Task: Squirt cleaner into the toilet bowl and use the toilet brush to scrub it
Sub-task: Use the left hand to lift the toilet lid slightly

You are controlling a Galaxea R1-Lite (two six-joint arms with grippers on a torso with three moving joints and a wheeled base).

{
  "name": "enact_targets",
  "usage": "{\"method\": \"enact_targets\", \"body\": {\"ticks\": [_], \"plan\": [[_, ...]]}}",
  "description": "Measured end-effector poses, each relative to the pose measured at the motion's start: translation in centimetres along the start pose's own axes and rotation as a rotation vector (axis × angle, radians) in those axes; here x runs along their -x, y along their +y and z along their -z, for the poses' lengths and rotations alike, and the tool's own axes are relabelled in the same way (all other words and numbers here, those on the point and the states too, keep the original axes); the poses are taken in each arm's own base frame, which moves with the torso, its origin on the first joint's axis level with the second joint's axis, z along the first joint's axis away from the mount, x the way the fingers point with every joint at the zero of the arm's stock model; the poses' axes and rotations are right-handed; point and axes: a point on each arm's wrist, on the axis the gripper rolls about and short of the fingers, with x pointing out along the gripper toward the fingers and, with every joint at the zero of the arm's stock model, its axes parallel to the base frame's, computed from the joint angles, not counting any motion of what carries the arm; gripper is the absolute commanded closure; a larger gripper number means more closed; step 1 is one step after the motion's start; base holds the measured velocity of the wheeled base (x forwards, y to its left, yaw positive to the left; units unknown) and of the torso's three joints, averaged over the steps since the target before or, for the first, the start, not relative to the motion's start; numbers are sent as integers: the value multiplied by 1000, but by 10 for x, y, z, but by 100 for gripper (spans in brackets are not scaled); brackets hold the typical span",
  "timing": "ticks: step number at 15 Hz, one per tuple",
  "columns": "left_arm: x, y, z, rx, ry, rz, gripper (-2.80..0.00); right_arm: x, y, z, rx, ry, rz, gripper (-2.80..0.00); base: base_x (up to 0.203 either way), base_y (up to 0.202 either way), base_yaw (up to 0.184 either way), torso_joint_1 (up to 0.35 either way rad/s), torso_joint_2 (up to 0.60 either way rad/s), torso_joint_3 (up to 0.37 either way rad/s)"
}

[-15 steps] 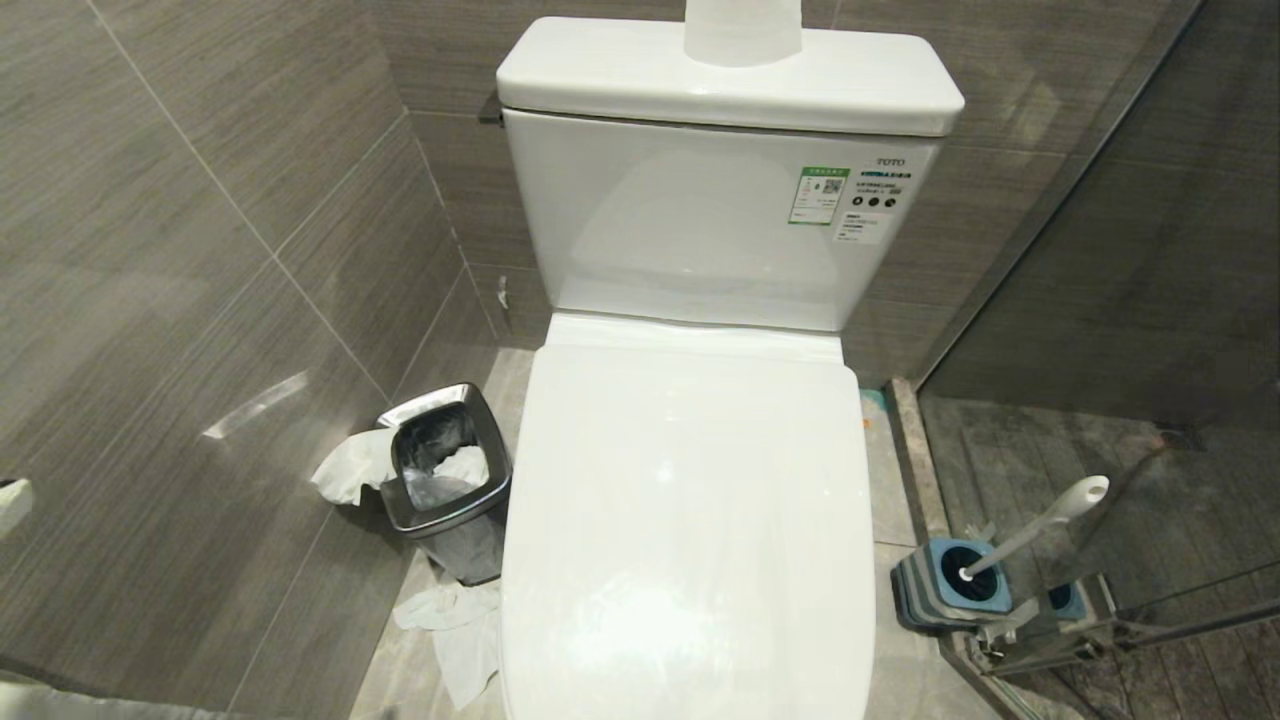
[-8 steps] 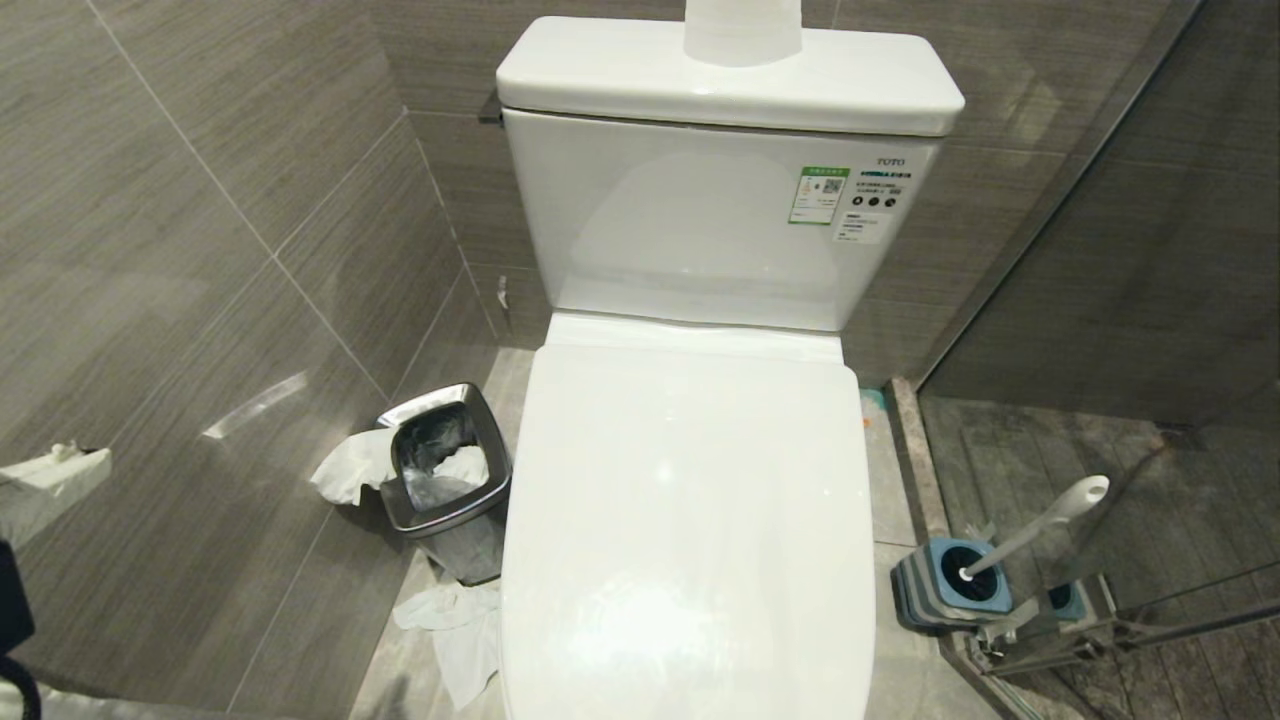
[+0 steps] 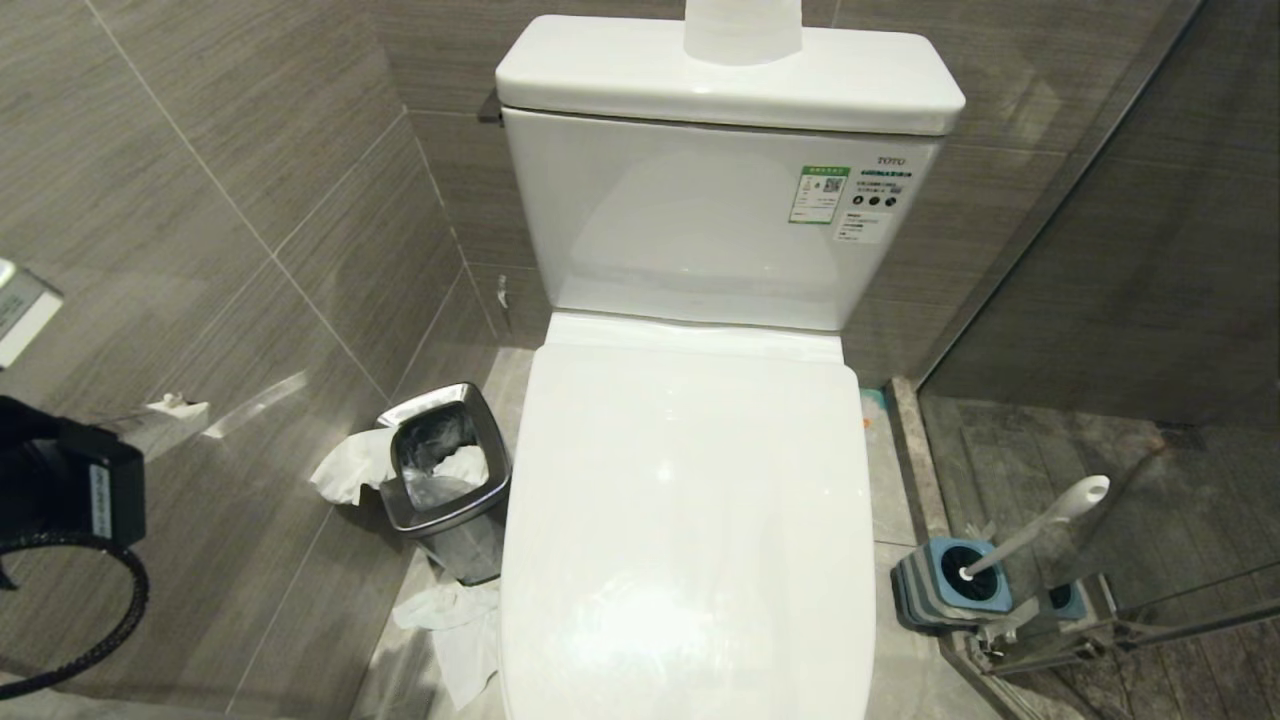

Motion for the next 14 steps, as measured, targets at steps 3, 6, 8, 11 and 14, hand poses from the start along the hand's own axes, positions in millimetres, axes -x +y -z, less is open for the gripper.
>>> {"method": "enact_targets", "body": {"ticks": [3,6,8,11,14], "plan": [[-19,-2,0,-4,26,26,0,0,0,0,0,0,0,0,0,0,0,0,0,0],[-32,-4,5,-3,74,43,0,0,0,0,0,0,0,0,0,0,0,0,0,0],[-41,-4,9,0,106,51,0,0,0,0,0,0,0,0,0,0,0,0,0,0],[-56,-6,15,3,152,67,0,0,0,0,0,1,0,0,0,0,0,0,0,0],[-73,-7,19,10,185,106,0,0,0,0,0,1,1,0,0,0,0,0,0,0]]}}
